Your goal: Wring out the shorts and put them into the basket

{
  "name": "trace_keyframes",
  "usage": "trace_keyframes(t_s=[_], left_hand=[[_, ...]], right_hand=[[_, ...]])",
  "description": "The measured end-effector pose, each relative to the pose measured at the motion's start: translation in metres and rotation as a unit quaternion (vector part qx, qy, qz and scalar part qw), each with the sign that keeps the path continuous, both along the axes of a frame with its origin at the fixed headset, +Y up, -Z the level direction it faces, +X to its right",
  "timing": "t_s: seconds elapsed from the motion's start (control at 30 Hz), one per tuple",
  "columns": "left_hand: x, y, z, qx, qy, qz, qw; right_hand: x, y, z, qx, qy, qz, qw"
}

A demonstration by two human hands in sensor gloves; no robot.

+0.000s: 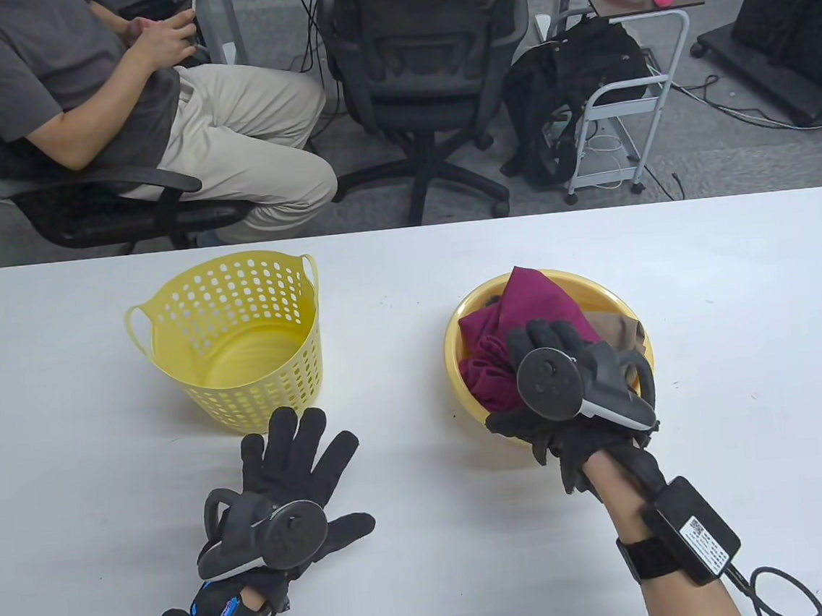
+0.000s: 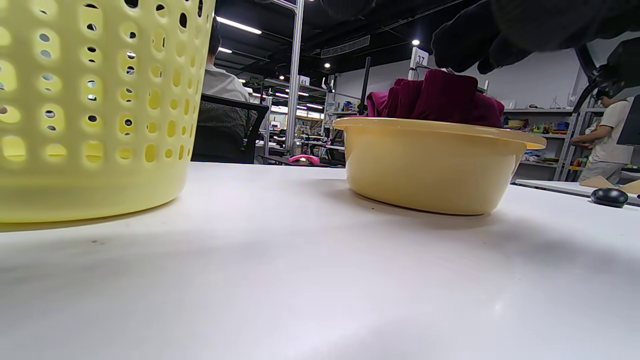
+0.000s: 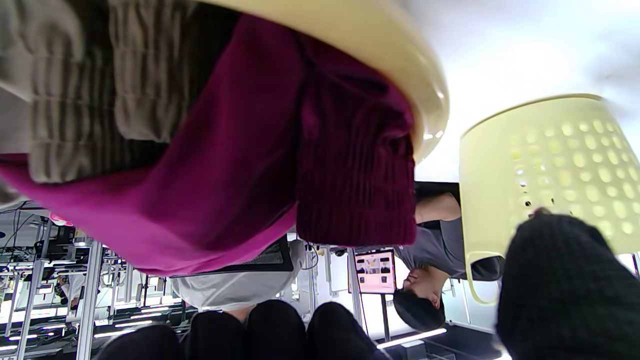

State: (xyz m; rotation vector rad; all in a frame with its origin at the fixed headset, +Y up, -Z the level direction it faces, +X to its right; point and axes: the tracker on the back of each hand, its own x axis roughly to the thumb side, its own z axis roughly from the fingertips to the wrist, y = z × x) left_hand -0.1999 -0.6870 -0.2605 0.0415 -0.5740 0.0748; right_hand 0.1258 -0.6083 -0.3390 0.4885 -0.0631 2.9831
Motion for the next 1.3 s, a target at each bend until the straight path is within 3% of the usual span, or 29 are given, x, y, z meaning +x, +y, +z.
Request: trace_keyframes(t_s=[0.53, 1.1, 1.3], left_hand=[[0.000, 0.001, 0.000, 0.007, -0.004, -0.005, 1.000], [0.001, 0.002, 0.001, 0.003, -0.006, -0.007, 1.000], [0.001, 0.002, 0.001, 0.004, -0.006, -0.006, 1.000]], right_hand=[[-0.006, -0.019, -0.042, -0.043, -0.026, 0.034, 0.998], [-0.021, -0.029, -0.039, -0.027, -0.001, 0.034, 0.999], [-0.020, -0.023, -0.038, -0.029, -0.004, 0.014, 0.999]])
